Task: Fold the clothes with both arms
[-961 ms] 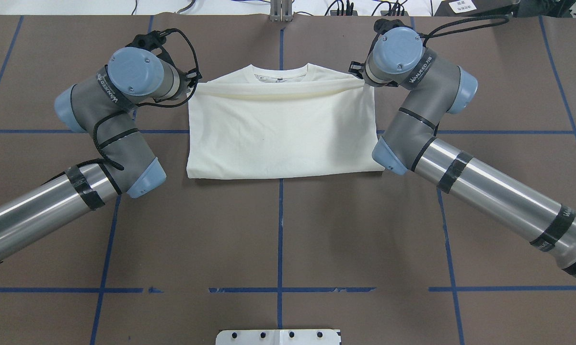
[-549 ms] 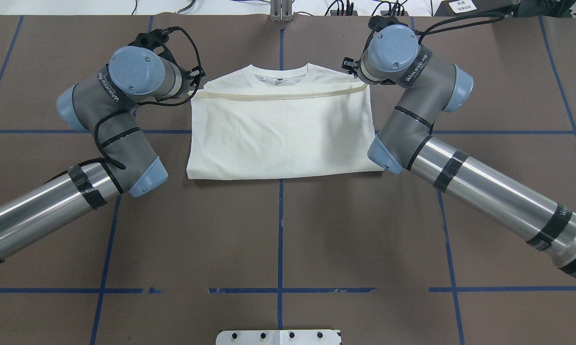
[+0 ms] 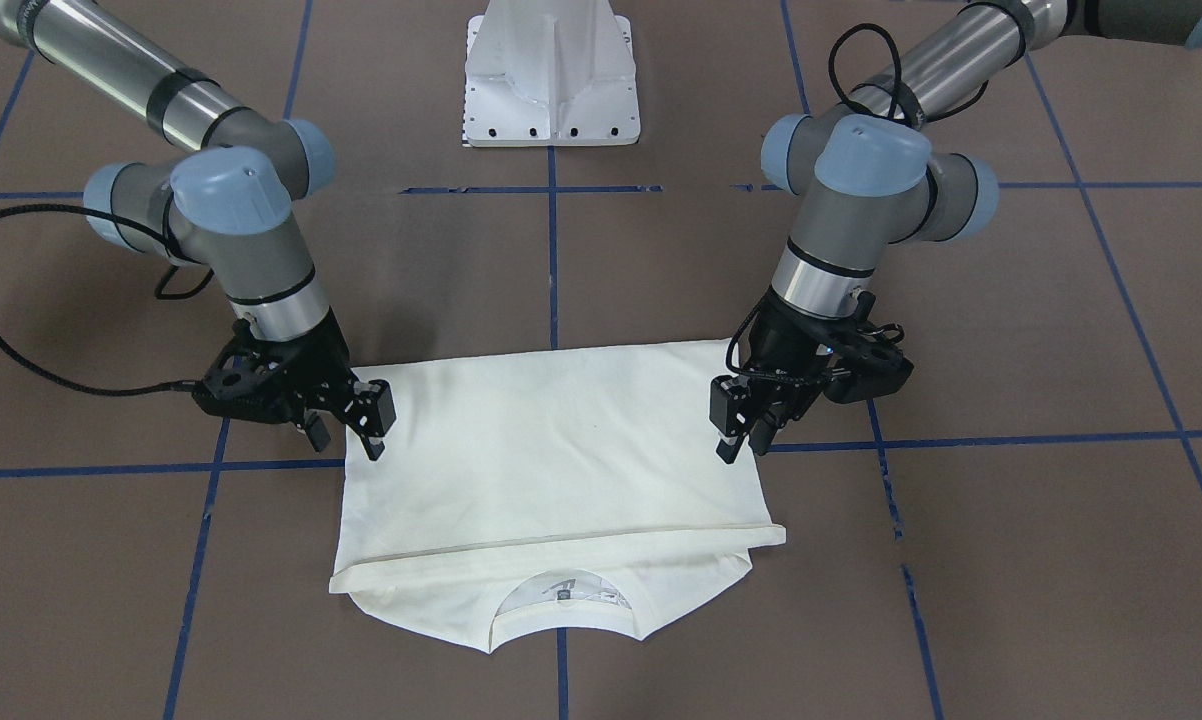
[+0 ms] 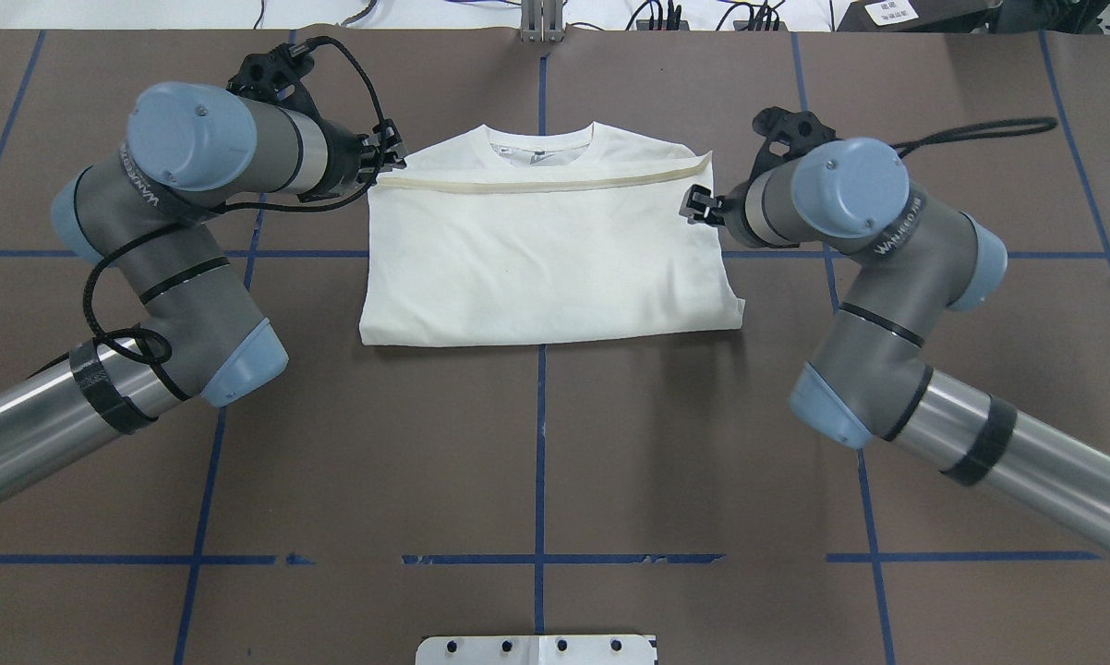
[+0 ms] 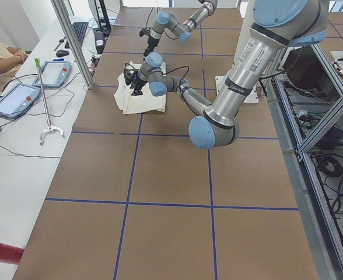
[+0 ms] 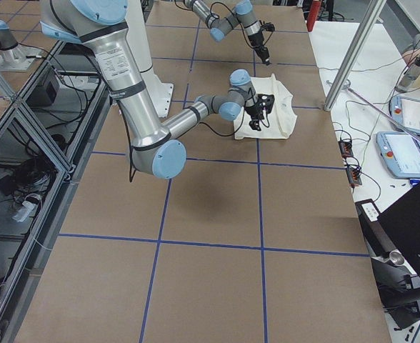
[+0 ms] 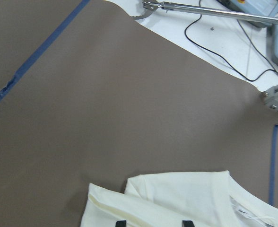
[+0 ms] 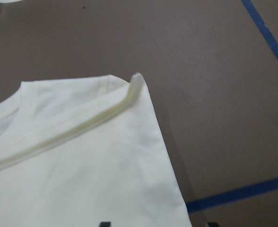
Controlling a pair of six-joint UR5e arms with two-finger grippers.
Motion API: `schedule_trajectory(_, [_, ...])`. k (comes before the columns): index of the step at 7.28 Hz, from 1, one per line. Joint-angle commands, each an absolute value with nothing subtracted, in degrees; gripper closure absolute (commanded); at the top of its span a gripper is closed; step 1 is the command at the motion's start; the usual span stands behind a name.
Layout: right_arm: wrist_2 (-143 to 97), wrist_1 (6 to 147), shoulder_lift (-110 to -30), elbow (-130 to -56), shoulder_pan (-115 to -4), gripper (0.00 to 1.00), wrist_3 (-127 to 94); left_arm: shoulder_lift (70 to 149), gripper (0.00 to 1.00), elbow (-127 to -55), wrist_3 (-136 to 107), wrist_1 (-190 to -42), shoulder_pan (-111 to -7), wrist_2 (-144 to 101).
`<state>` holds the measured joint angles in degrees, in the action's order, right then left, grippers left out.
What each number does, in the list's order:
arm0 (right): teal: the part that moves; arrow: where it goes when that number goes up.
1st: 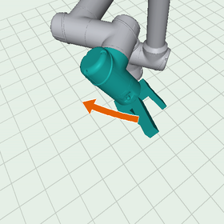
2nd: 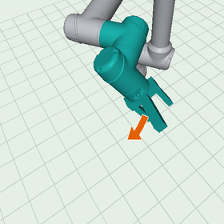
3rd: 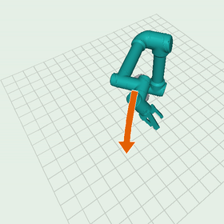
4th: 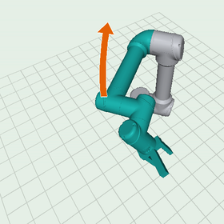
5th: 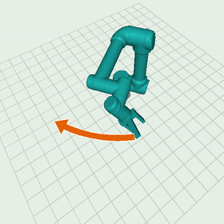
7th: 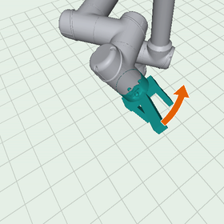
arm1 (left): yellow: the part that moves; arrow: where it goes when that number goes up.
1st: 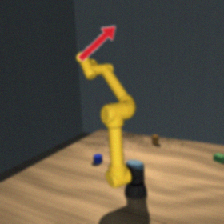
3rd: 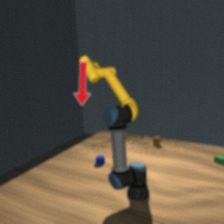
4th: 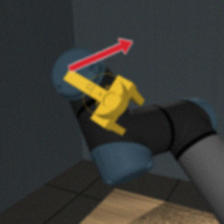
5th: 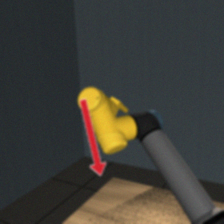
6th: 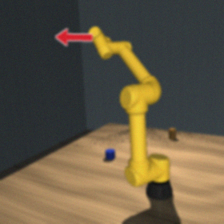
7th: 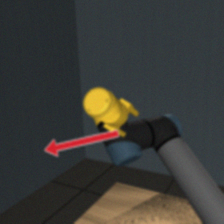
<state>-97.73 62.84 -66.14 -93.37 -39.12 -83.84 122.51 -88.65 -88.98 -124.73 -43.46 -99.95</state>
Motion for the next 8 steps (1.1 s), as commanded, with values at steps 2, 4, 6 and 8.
schedule_trajectory(2, [-97.82,58.05,-71.89,-96.07,-36.04,0.21,-96.02,121.82,0.49,-90.17,-89.03,-125.07,-43.94,-101.6])
schedule_trajectory(4, [-97.82,51.61,-72.6,-93.61,-35.07,0.22,-100.19,121.82,0.49,-90.18,-89.03,-124.98,-44.21,-101.51])
schedule_trajectory(6, [-97.73,51.77,-72.86,-93.95,-34.54,0.36,-100.81,121.82,0.49,-90.18,-89.03,-124.89,-44.3,-101.43])
schedule_trajectory(8, [-97.82,51.5,-74.26,-94.22,-33.93,0.56,-101.69,121.82,0.49,-90.18,-89.03,-124.8,-44.3,-101.43])
